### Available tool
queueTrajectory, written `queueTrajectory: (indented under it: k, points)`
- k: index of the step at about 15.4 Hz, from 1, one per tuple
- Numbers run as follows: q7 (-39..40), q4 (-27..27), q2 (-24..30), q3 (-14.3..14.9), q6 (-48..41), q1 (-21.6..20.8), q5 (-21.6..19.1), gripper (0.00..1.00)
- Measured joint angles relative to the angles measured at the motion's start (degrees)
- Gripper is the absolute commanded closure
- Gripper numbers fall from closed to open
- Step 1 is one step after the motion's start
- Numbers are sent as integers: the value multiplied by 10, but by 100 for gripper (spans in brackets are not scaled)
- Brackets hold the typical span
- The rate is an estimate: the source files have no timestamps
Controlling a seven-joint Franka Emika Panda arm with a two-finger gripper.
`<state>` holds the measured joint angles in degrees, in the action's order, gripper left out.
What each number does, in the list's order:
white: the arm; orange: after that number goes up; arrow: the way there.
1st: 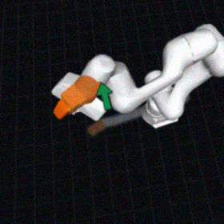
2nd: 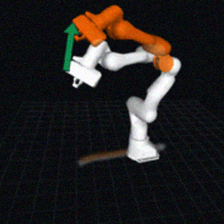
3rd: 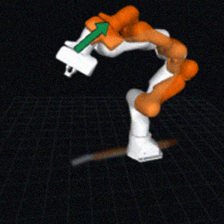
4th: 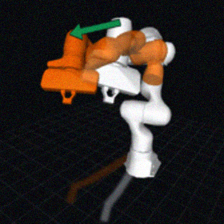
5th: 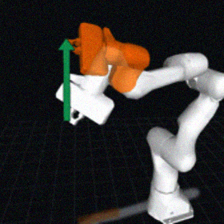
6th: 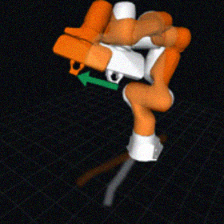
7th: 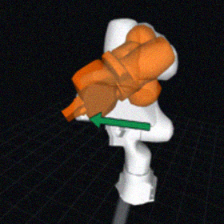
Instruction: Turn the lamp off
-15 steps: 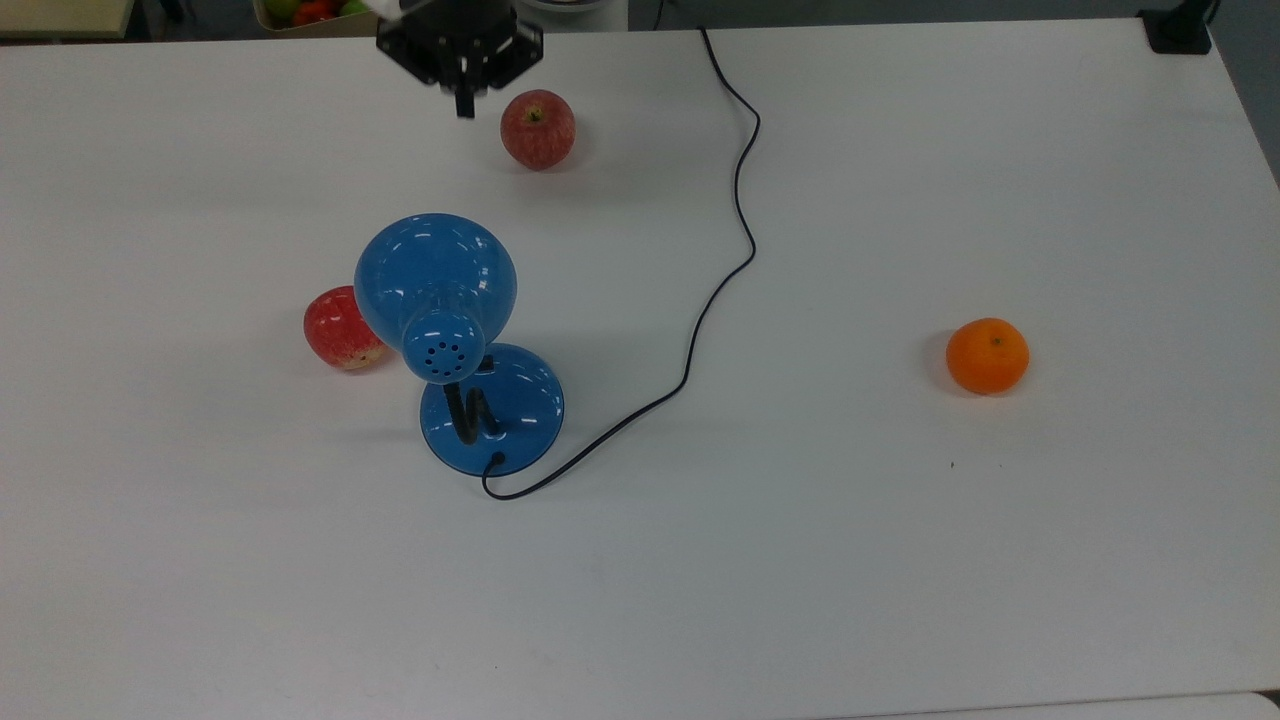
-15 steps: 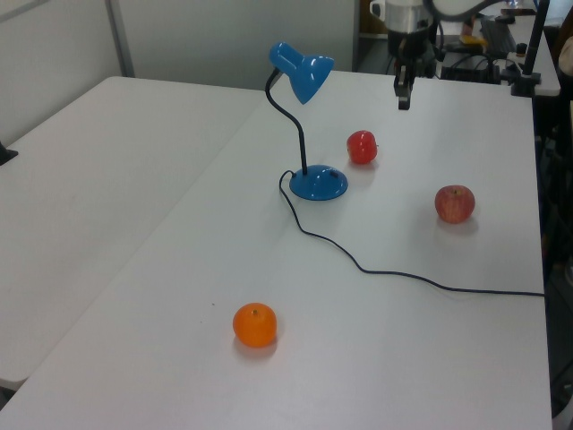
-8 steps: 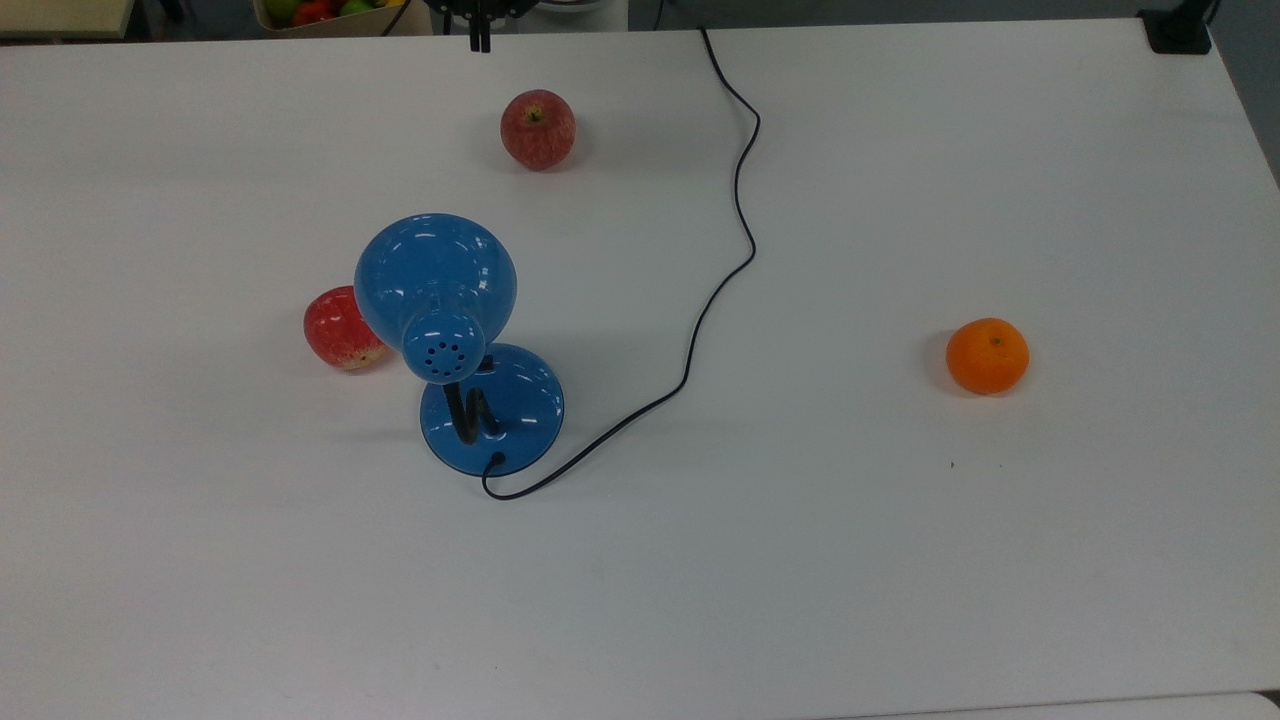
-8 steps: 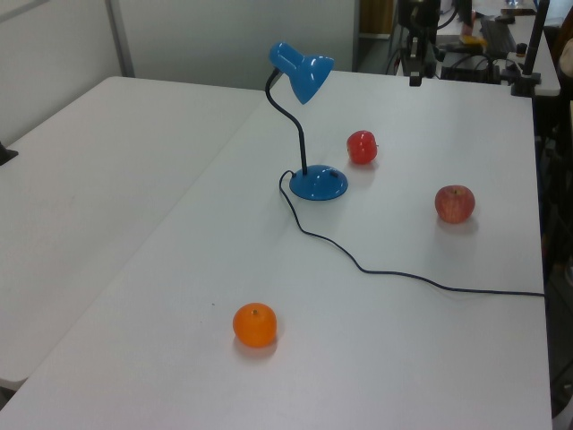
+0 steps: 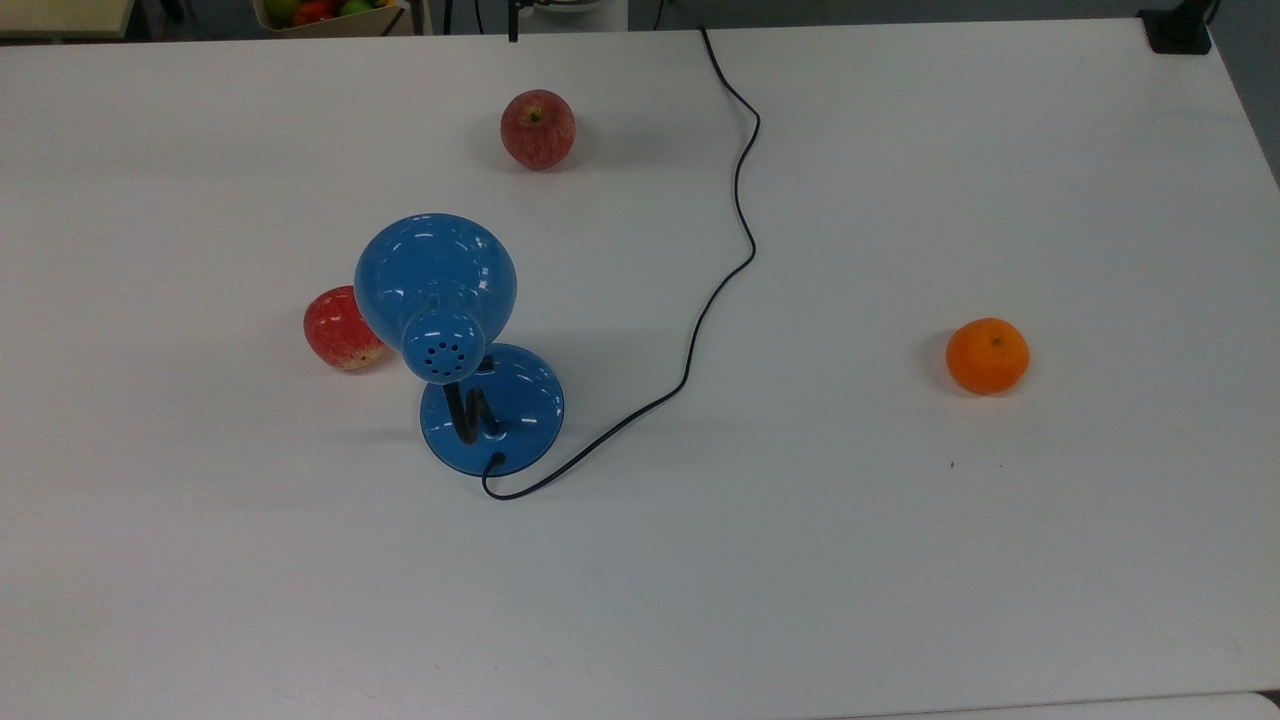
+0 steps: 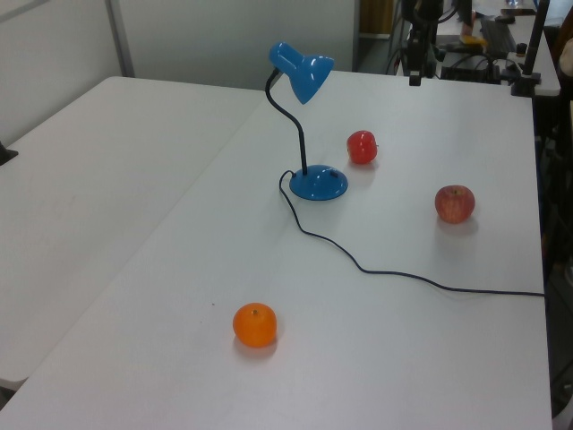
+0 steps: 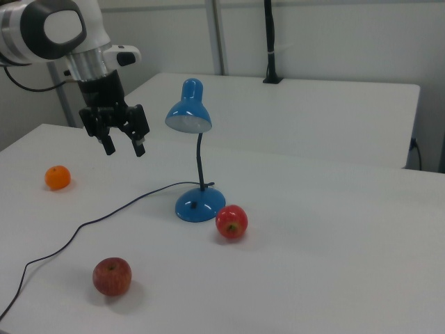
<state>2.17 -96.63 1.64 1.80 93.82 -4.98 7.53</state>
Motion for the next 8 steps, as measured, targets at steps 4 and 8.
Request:
queueTrajectory:
  k: [4, 8]
  points:
    - [0, 0, 9, 3, -9, 6, 0, 0]
    - [0, 0, 14, 4, -9, 11, 0, 0]
